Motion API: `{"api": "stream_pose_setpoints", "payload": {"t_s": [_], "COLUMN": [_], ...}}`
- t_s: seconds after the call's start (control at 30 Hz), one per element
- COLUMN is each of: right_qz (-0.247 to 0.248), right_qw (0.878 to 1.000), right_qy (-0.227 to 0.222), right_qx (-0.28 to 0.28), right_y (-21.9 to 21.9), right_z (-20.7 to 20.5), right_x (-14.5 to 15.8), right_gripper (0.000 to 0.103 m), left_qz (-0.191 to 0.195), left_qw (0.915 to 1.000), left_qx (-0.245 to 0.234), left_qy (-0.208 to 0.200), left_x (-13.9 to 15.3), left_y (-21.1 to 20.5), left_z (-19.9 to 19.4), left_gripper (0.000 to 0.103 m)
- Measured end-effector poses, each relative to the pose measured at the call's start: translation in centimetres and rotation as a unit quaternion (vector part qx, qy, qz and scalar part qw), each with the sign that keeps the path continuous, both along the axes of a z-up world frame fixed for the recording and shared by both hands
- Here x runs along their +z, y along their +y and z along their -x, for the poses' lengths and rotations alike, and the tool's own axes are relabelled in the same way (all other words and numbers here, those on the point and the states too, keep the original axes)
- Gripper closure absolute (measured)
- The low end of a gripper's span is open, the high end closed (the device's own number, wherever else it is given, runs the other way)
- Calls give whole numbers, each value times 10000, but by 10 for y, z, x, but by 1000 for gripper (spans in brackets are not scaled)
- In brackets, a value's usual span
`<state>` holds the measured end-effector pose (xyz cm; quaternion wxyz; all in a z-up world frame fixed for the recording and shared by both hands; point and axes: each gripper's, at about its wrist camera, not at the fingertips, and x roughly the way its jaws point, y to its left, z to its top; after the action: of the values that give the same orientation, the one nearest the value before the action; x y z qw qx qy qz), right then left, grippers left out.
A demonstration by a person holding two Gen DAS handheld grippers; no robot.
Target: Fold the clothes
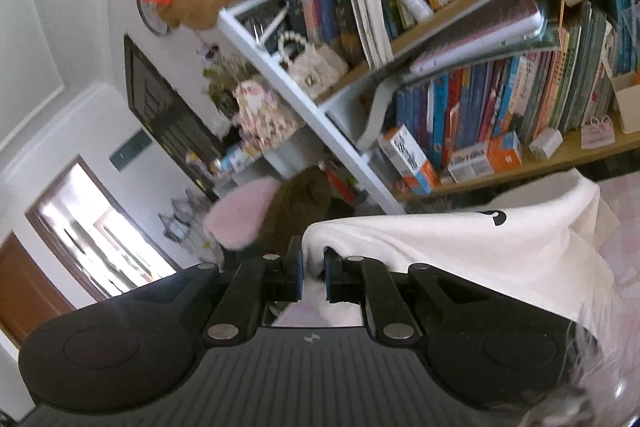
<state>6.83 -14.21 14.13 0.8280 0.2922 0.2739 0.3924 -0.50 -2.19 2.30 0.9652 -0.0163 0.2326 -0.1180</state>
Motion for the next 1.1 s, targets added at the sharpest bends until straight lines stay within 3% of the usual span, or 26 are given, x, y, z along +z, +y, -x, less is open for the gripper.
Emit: {"api": "stream_pose_setpoints", "payload": {"t_s": [0.17,0.23,0.27,0.3,0.37,0.47,0.57,0.67,0.77,0.83,0.9,0.97,1.1], "right_qz": [71,37,22,27,183,547,1047,1879,2795,3419,4110,4803,5276], "right_qw": [9998,9995,9992,9988,9975,9952,9899,9791,9599,9394,9085,8684,8328], "right_qy": [183,292,348,418,587,777,948,774,240,-180,-601,-1033,-1491], "right_qx": [-7,-143,-215,-269,-347,-230,-85,-53,27,190,459,675,766], "right_y": [9,5,3,1,0,2,6,13,26,38,53,66,74], "right_z": [10,13,14,14,16,20,26,33,40,44,50,59,68], "right_x": [-15,-25,-30,-35,-47,-71,-98,-116,-127,-136,-153,-172,-193], "right_gripper": [94,94,94,93,93,92,88,71,52,30,28,27,27], "left_qz": [468,661,714,749,869,974,906,898,895,900,962,1004,1058], "left_qw": [9983,9962,9946,9928,9870,9790,9766,9754,9751,9750,9740,9733,9722], "left_qx": [180,421,584,744,1165,1702,1912,1995,2011,2017,2038,2056,2086], "left_qy": [283,392,476,574,692,563,387,271,266,262,226,165,92], "left_x": [-10,-18,-20,-22,-21,-13,-2,6,9,11,14,18,25], "left_y": [22,39,51,63,91,122,136,141,143,144,147,149,155], "left_z": [-6,-6,-6,-7,-7,-3,3,9,13,14,17,21,25], "left_gripper": [2,16,35,63,84,90,92,93,93,93,93,93,93]}}
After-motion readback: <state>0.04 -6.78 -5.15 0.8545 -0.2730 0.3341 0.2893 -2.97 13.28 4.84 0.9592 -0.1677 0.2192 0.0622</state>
